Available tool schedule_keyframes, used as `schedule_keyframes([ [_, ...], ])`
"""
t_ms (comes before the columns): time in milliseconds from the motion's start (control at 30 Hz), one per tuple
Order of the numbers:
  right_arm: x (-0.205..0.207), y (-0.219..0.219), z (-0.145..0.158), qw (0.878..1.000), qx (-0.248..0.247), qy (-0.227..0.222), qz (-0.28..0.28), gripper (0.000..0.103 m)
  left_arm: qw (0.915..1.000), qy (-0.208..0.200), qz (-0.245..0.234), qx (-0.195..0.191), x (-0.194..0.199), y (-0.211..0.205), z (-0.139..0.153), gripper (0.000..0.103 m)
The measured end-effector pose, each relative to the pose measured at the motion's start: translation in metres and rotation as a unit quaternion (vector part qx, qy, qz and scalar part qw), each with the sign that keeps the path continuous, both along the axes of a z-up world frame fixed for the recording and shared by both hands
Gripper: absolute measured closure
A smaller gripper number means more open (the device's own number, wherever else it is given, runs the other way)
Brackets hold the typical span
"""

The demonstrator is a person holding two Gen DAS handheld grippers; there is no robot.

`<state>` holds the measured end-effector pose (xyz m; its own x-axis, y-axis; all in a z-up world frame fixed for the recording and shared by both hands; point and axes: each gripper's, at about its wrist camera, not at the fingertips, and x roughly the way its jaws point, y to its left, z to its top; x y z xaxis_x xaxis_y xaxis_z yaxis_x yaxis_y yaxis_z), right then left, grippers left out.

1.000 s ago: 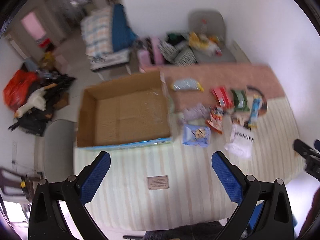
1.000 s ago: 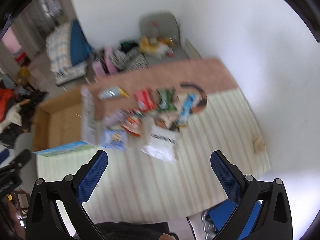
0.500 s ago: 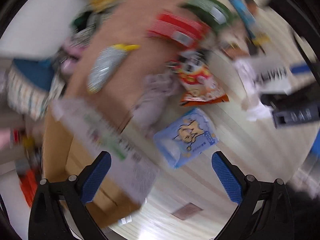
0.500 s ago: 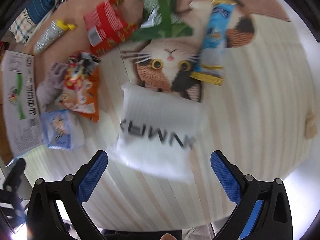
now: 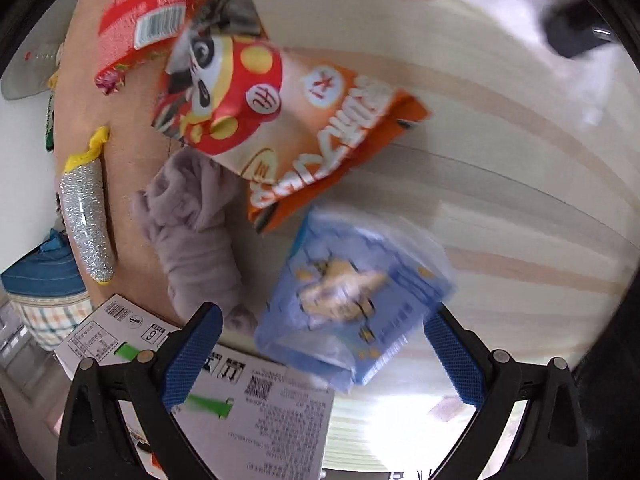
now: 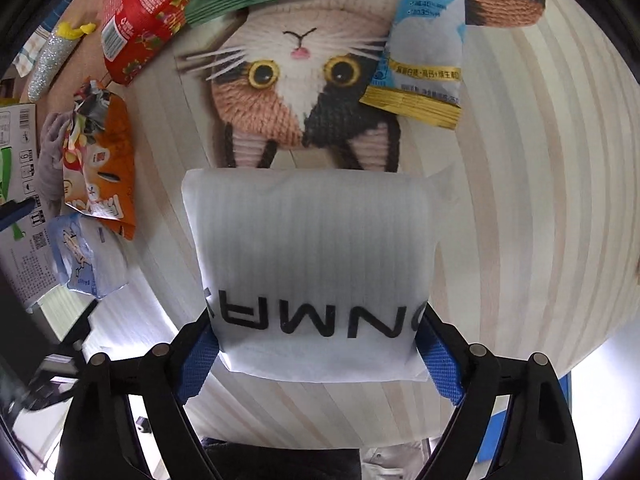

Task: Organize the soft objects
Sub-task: 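Grasp the blue tissue pack with left tool while right tool grasps white NMRA pouch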

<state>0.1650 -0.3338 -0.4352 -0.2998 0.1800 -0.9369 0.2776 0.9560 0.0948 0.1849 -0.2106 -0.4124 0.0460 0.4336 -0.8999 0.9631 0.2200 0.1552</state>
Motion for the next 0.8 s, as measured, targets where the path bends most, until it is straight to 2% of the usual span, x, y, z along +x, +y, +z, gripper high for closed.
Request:
schedule_keyframes([
  [67,0.002,-0.001,-0.002,1.000,0.002,0.001,0.000,0.012,0.9999,-0.001,0.011,-0.001,0.002,-0.002,-0.008,0.002],
  [100,0.001,0.001,-0.008,1.000,0.004,0.002,-0.001,0.012,0.9998,0.001,0.021,-0.003,0.002,-0.003,-0.011,0.008],
  [167,0.005,0.001,-0.012,1.000,0.001,0.007,-0.006,0.012,0.9987,0.008,0.051,-0.001,0.007,-0.008,-0.019,0.038],
  [267,0.002,0.001,-0.026,1.000,-0.004,0.007,-0.017,0.013,0.9918,0.006,0.127,-0.012,0.017,0.001,-0.019,0.044],
  [333,-0.003,-0.002,-0.033,1.000,-0.005,0.008,-0.021,0.016,0.9816,0.014,0.188,-0.033,0.023,0.009,-0.014,0.045],
  [400,-0.001,-0.006,-0.033,1.000,-0.009,0.003,-0.012,0.021,0.9596,0.026,0.275,-0.055,0.028,0.024,-0.010,0.045],
  [433,-0.004,-0.008,-0.037,1.000,-0.010,-0.001,-0.008,0.022,0.9451,0.037,0.318,-0.066,0.030,0.032,-0.009,0.045],
  [500,-0.007,-0.004,-0.041,1.000,-0.014,-0.008,-0.004,0.025,0.9103,0.063,0.399,-0.091,0.030,0.050,-0.011,0.045],
  [533,-0.002,-0.002,-0.038,1.000,-0.015,-0.009,-0.002,0.025,0.9002,0.066,0.420,-0.094,0.028,0.056,-0.015,0.045],
  [567,-0.004,-0.002,-0.041,1.000,-0.016,-0.009,0.000,0.025,0.8954,0.068,0.430,-0.095,0.026,0.059,-0.020,0.045],
  [633,-0.007,0.002,-0.042,1.000,-0.021,-0.004,0.003,0.023,0.8912,0.075,0.440,-0.078,0.016,0.070,-0.036,0.045],
  [667,-0.007,0.005,-0.038,1.000,-0.022,0.000,0.005,0.022,0.8929,0.076,0.439,-0.066,0.012,0.074,-0.045,0.045],
  [733,-0.008,0.009,-0.048,1.000,-0.026,0.008,0.011,0.022,0.9040,0.059,0.418,-0.071,0.005,0.075,-0.049,0.044],
  [800,-0.010,0.010,-0.053,0.999,-0.029,0.008,0.011,0.026,0.9064,0.056,0.413,-0.069,0.000,0.069,-0.055,0.052],
])
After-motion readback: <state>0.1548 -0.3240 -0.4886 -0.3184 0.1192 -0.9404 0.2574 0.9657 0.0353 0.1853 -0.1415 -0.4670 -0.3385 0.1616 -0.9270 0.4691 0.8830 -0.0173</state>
